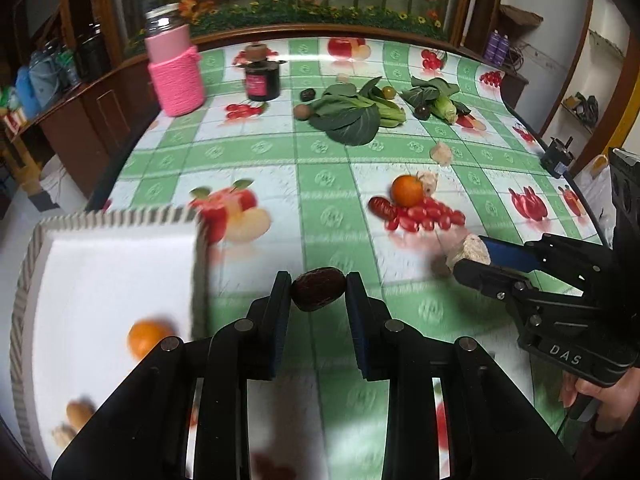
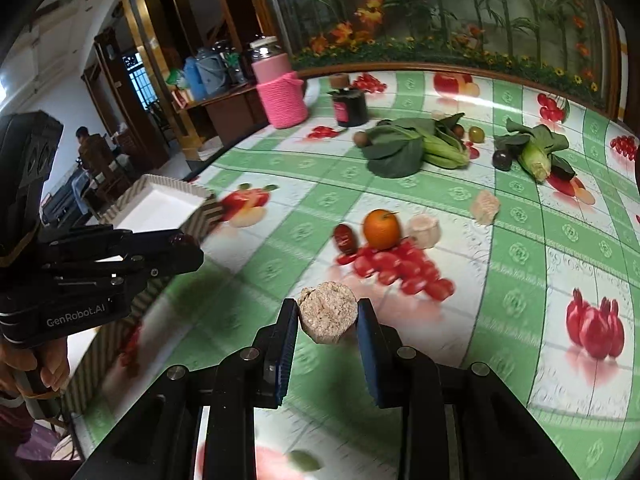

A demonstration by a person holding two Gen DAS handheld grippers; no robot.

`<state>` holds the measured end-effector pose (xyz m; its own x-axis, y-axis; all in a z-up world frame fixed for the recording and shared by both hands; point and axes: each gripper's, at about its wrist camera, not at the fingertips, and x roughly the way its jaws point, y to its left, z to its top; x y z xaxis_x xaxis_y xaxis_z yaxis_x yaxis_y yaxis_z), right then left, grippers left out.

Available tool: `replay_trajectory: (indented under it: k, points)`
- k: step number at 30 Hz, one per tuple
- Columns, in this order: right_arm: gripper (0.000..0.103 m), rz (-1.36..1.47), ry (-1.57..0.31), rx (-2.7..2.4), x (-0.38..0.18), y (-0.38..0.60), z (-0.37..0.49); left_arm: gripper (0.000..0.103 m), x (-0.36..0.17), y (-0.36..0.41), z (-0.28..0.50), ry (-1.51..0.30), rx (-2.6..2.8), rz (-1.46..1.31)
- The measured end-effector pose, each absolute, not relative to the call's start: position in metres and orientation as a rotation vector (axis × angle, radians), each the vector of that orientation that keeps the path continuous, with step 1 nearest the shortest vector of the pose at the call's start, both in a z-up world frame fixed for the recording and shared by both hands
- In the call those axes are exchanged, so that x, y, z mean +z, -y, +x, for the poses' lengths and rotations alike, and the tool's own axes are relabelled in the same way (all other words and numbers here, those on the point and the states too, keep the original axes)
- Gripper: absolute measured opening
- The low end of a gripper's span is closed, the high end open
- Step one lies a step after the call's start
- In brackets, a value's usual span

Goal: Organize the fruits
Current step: 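Grasp a beige porous block with the right tool while the left grasps a red date, then carry the beige block and red date over the white tray with both tools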

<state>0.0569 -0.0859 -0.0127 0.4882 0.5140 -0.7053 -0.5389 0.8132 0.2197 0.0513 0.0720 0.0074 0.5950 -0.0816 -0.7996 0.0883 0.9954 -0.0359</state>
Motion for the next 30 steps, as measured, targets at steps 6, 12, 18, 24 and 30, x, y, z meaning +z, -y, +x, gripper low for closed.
replay_trajectory:
  k: [6, 12, 18, 24, 30]
  points:
    - [0.029, -0.031, -0.832, 0.672, -0.008, 0.072, 0.026, 0.027, 0.01, -0.093, 0.012, -0.91, -0.053, -0.03]
    - [0.029, -0.046, -0.811, 0.72, -0.001, 0.049, -0.004, 0.027, 0.016, -0.127, -0.025, -0.876, 0.012, -0.071]
    - [0.029, -0.056, -0.804, 0.763, 0.001, 0.025, -0.02, 0.027, 0.02, -0.173, -0.059, -0.852, 0.096, -0.129]
    - [0.029, -0.081, -0.8, 0.814, 0.004, -0.005, -0.035, 0.027, 0.014, -0.206, -0.085, -0.843, 0.169, -0.146]
    - [0.029, -0.117, -0.795, 0.867, 0.007, -0.032, -0.046, 0.027, -0.002, -0.225, -0.103, -0.855, 0.222, -0.16]
